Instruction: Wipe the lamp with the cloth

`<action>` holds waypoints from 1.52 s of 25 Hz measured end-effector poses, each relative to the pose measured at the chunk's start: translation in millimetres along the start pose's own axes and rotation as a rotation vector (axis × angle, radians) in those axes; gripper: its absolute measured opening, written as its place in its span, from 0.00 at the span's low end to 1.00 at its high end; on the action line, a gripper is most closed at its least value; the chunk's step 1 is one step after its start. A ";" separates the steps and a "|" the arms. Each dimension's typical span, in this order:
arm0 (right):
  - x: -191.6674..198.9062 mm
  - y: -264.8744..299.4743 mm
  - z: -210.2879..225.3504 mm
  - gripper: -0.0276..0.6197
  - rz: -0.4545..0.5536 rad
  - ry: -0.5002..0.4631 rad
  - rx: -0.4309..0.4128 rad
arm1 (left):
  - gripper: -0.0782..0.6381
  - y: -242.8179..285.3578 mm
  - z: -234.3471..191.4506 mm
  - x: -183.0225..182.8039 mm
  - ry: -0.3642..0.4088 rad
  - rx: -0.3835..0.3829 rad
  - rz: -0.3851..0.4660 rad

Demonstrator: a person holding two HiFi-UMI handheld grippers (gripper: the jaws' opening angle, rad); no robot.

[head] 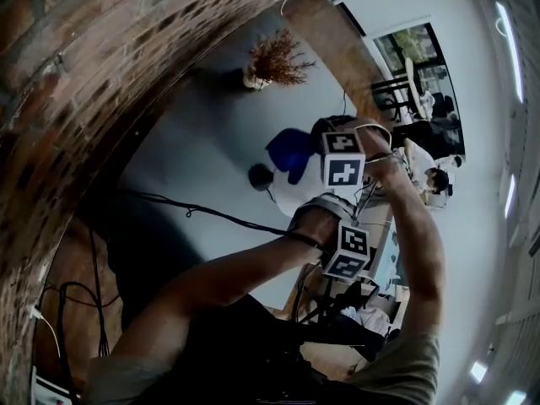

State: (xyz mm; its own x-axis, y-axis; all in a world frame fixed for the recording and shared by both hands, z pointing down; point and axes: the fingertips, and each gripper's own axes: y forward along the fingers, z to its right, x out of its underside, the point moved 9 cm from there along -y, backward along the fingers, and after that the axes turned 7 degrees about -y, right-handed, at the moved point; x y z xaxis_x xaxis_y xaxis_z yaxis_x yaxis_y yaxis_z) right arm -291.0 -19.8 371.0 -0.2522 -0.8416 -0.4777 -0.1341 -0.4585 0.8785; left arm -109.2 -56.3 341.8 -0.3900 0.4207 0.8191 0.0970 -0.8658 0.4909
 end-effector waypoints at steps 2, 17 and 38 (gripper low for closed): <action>3.4 -19.5 4.6 0.14 0.073 0.014 -0.028 | 0.22 -4.0 3.9 -6.3 0.018 -0.007 0.012; -44.5 102.4 27.9 0.14 0.222 0.020 -0.420 | 0.18 1.2 7.1 15.0 0.024 -0.017 0.056; 189.4 123.1 -95.9 0.14 0.423 1.200 -0.056 | 0.16 6.1 18.7 28.2 0.066 0.000 0.070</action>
State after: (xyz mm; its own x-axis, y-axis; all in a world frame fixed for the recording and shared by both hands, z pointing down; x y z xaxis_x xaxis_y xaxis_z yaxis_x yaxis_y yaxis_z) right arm -263.4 -263.0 388.5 0.7603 -0.6402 0.1101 -0.2081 -0.0794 0.9749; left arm -102.5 -44.7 373.4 -0.4414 0.3404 0.8302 0.1261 -0.8925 0.4330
